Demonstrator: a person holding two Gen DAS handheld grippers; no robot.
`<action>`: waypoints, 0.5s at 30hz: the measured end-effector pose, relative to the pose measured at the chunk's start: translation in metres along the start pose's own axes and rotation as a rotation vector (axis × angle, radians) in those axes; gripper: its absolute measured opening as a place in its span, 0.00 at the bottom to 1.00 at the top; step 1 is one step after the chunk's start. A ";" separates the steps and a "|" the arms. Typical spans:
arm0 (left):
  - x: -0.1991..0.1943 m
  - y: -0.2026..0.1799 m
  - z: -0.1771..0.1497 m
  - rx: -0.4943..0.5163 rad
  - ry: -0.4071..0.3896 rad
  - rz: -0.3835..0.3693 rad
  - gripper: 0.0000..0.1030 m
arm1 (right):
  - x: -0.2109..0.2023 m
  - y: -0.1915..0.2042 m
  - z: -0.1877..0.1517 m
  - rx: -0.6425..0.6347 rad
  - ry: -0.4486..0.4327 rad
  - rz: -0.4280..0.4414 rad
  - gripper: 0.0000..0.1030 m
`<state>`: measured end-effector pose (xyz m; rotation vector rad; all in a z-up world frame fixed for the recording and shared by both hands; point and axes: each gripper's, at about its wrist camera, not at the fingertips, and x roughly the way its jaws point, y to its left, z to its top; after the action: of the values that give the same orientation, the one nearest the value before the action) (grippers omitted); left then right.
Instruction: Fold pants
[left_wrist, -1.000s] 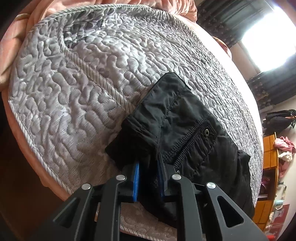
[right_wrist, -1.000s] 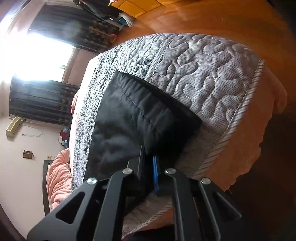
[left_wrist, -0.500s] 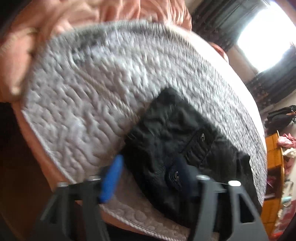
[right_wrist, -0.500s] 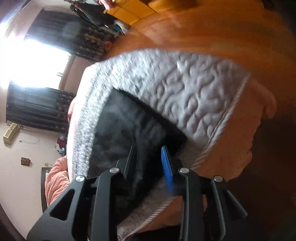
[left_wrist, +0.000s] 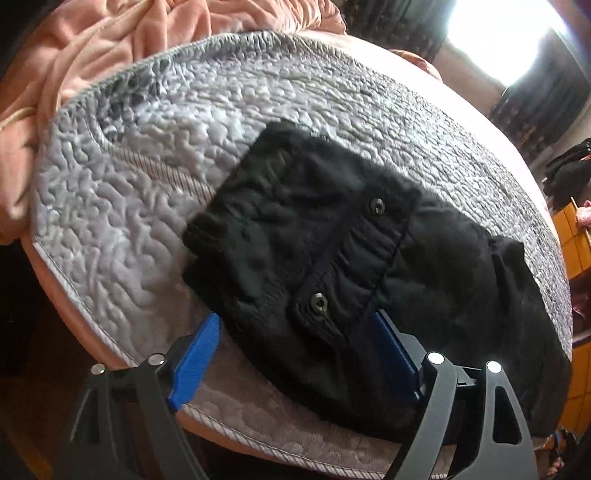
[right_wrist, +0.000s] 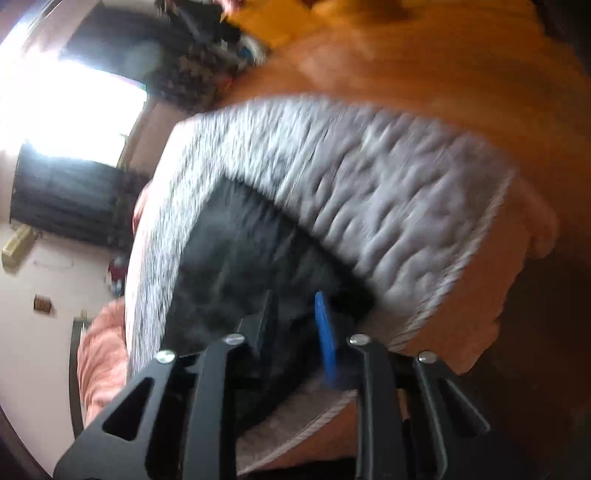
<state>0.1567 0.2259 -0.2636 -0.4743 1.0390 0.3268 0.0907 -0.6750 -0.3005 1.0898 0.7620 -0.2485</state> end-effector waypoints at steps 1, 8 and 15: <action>0.001 0.000 -0.002 -0.001 -0.004 -0.001 0.82 | -0.008 -0.007 0.001 0.022 -0.023 0.005 0.42; 0.006 0.006 -0.007 -0.067 -0.020 -0.009 0.88 | 0.004 -0.043 -0.008 0.160 0.036 0.109 0.53; 0.005 0.004 -0.007 -0.058 -0.026 0.006 0.88 | 0.021 -0.048 -0.011 0.199 0.046 0.178 0.56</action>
<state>0.1516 0.2262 -0.2720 -0.5178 1.0077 0.3679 0.0756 -0.6844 -0.3507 1.3485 0.6862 -0.1501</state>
